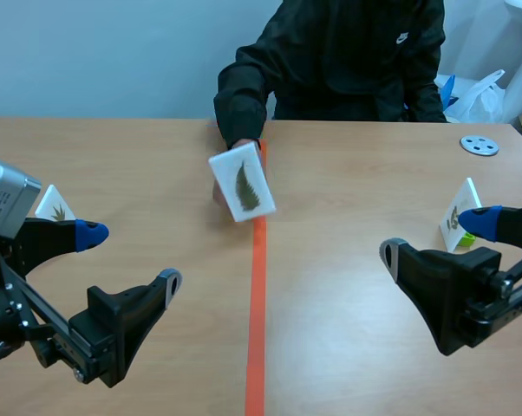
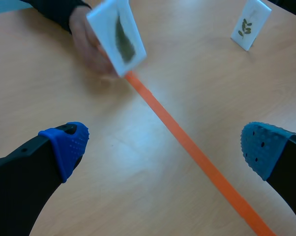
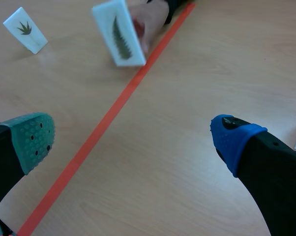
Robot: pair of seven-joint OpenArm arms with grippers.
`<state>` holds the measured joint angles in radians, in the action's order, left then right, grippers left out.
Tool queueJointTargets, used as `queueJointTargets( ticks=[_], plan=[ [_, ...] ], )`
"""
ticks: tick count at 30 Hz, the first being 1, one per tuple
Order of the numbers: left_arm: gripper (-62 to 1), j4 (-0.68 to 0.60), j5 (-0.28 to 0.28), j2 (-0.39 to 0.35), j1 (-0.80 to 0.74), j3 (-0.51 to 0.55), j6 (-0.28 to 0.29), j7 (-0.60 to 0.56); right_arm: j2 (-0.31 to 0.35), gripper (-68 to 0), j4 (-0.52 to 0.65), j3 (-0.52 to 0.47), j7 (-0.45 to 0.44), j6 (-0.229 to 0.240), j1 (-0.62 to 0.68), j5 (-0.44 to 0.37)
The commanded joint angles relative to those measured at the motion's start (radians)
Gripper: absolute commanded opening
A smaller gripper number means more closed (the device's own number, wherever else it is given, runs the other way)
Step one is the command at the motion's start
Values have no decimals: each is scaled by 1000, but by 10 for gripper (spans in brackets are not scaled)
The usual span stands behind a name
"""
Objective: Sort the leaf by its shape. The table is split by an orange tape line. A compound leaf with several leaflets goes to the left side, a simple leaf with one blade goes to the right side. Return to the home posture when a red brick is placed on the table.
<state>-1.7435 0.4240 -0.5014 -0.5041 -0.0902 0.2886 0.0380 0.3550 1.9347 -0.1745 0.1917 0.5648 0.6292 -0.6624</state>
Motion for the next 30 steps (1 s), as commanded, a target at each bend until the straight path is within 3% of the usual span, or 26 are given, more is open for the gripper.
queueJointTargets(
  ticks=[1, 24, 30],
  plan=[
    [14, -25, 9, 2, 3, 2, 0, -11, 5, 4, 8, -6, -14, 0, -12, -11],
    [14, -25, 9, 2, 3, 2, -1, -11, 5, 4, 8, -6, -5, -3, -11, -10],
    [14, -25, 9, 2, 3, 2, -1, -11, 6, 4, 8, -6, -5, -3, -17, 47]
  ],
)
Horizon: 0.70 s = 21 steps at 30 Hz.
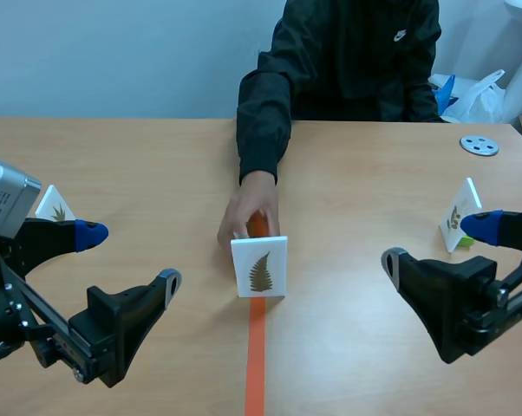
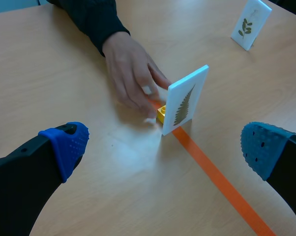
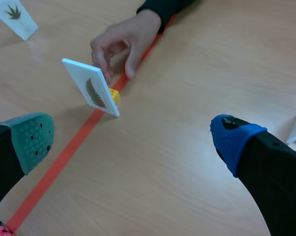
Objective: Sort the leaf by its shape. The table is split by an orange tape line. A compound leaf with several leaflets goes to the left side, a simple leaf with one blade goes to the right side. Return to the home posture when a red brick is placed on the table.
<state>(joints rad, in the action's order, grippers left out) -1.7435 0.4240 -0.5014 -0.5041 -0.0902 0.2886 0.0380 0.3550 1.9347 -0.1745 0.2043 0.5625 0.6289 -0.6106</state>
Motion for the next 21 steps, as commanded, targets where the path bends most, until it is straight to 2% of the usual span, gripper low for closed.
queueJointTargets(
  ticks=[1, 5, 10, 13, 21],
  plan=[
    [14, -25, 9, 2, 3, 2, -1, -11, 6, 4, 6, -4, -21, -1, -19, 4],
    [14, -25, 9, 3, 3, 2, -1, -11, 14, 4, -29, 29, -31, -1, -67, 51],
    [14, -25, 9, 2, 3, 2, -1, -11, 25, 4, -134, 109, -61, 0, -167, 111],
    [14, -25, 9, 2, 3, 2, -1, -11, 25, 4, -207, 170, -83, 0, -234, 138],
    [14, -25, 9, 2, 3, 2, -1, -11, 24, 4, -414, 369, -177, -1, -428, 277]
  ],
)
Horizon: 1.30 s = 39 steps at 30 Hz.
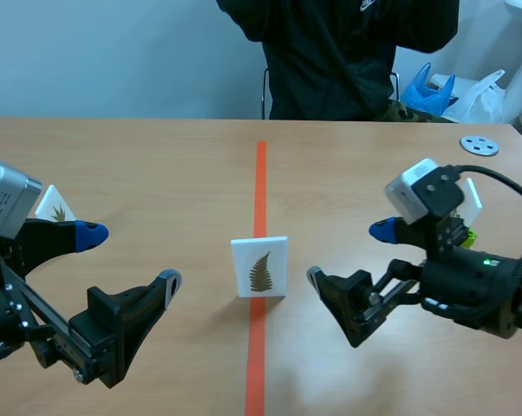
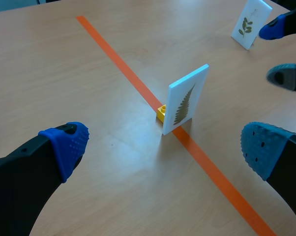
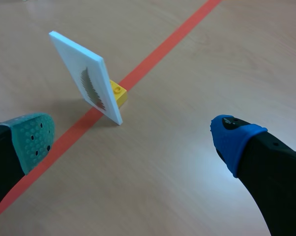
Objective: Sort the leaf by its shape. The table is split by an orange tape line. A compound leaf with several leaflets goes to the left side, a simple leaf with one blade goes to the right side. Return to the home posture when a red brick is placed on the table.
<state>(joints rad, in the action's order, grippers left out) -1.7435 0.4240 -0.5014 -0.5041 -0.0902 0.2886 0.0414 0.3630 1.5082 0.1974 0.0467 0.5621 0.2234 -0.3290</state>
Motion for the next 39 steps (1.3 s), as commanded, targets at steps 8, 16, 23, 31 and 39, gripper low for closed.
queueJointTargets(
  ticks=[8, 16, 23, 31, 39],
  plan=[
    [14, -25, 9, 3, 3, 2, -1, -14, -24, 4, -196, 163, -114, -10, -196, 106],
    [14, -25, 9, 3, 3, 2, -1, -14, -103, 4, -350, 294, -157, -60, -308, 181],
    [14, -25, 9, 3, 3, 2, -1, -14, -151, -119, -418, 372, -174, -121, -335, 237],
    [14, -25, 9, 3, 3, 2, -1, -14, -156, -324, -422, 413, -185, -159, -335, 278],
    [14, -25, 9, 3, 3, 2, -1, -14, -155, -455, -422, 413, -185, -181, -335, 278]
  ],
)
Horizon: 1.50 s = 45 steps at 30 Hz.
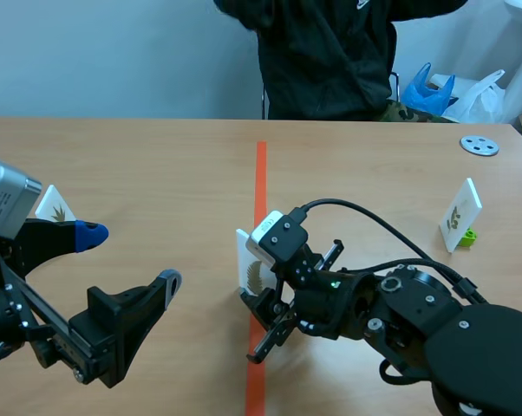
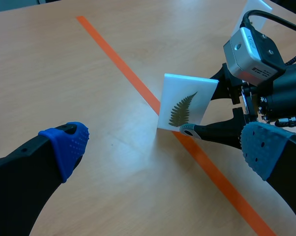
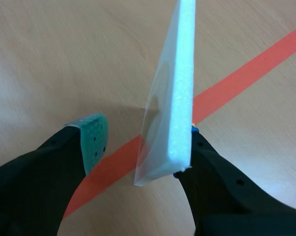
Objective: Sort the leaf by its shape. The table is split by an orange tape line. A compound leaf with several leaflets goes to the left side, a simple leaf with one blade goes to the right side. Return to the home posture when a red brick is placed on the table.
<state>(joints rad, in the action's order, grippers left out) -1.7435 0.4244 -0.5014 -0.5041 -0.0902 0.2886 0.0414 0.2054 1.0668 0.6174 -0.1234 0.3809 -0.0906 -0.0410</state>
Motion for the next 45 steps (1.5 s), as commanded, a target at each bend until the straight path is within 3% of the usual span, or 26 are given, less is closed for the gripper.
queueJointTargets(
  ticks=[1, 10, 16, 22, 31, 39, 43, 45],
  plan=[
    [14, -25, 8, 3, 3, 2, -1, -14, 2, -478, 19, -7, -15, 0, -21, -10],
    [14, -25, 8, 3, 3, 2, -1, -14, 2, -627, 22, -16, -14, 0, -21, -10],
    [14, -25, 8, 3, 3, 3, -1, -14, 10, -632, 76, -65, 1, 1, -18, -11],
    [14, -25, 8, 3, 3, 3, -1, -15, 31, -632, 219, -154, 48, 4, 35, -23],
    [14, -25, 8, 2, 3, 3, -1, -15, 76, -631, 397, -337, 145, 4, 163, -222],
    [14, -25, 8, 2, 3, 3, -1, -15, 102, -631, 468, -563, 214, 4, 256, -363],
    [14, -25, 8, 2, 3, 3, -1, -16, 108, -631, 466, -643, 215, -9, 288, -372],
    [14, -25, 8, 2, 3, 3, -1, -18, 108, -631, 458, -670, 214, -49, 293, -376]
  ],
)
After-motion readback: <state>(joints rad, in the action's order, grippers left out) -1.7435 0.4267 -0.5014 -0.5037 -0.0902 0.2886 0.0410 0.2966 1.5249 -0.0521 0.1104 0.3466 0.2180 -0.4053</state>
